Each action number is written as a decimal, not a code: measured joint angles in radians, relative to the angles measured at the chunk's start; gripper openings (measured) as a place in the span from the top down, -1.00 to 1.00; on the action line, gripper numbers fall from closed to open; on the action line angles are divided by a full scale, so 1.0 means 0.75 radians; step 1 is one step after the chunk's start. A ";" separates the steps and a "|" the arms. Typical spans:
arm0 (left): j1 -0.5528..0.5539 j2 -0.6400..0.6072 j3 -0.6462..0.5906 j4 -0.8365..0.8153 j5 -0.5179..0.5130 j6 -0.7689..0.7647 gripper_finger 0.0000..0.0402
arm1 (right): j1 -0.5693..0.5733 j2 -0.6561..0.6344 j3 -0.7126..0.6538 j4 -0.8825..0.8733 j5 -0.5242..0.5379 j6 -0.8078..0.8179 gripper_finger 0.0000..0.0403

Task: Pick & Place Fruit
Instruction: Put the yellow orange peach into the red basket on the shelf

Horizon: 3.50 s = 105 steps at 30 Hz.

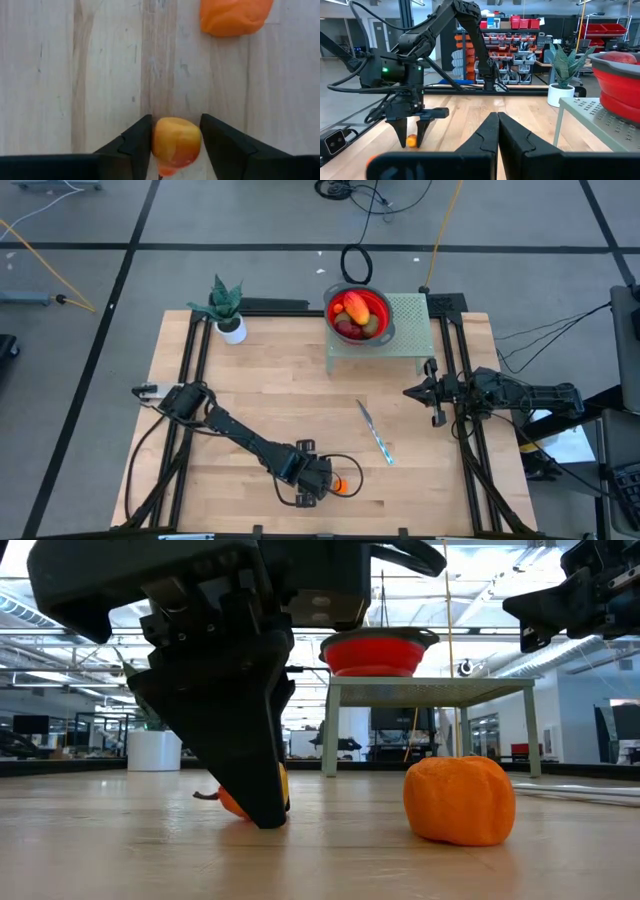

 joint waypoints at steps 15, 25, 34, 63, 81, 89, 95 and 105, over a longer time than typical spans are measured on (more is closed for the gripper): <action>0.006 -0.058 -0.011 -0.024 -0.006 -0.083 0.41 | 0.000 0.000 0.000 0.002 0.000 0.000 1.00; 0.037 -0.322 -0.008 0.034 -0.086 -0.217 0.41 | 0.000 0.000 0.000 0.003 -0.001 0.000 1.00; 0.041 -0.564 -0.006 0.374 -0.352 -0.066 0.40 | 0.001 0.001 0.000 0.003 -0.005 0.000 1.00; 0.132 -0.624 -0.004 0.847 -0.599 -0.469 0.40 | 0.000 0.001 0.000 0.003 -0.006 0.000 1.00; 0.353 -0.624 -0.004 0.843 -0.369 -1.084 0.40 | 0.000 0.001 0.000 0.003 -0.006 0.000 1.00; 0.444 -0.624 -0.004 0.843 -0.206 -1.161 0.40 | 0.001 0.001 0.000 0.003 -0.006 0.001 1.00; 0.462 -0.624 -0.004 0.842 -0.186 -1.163 0.40 | 0.000 0.001 0.000 0.003 -0.006 0.000 1.00; 0.496 -0.624 -0.004 0.578 -0.192 -1.078 0.40 | 0.000 0.001 0.000 0.003 -0.006 0.000 1.00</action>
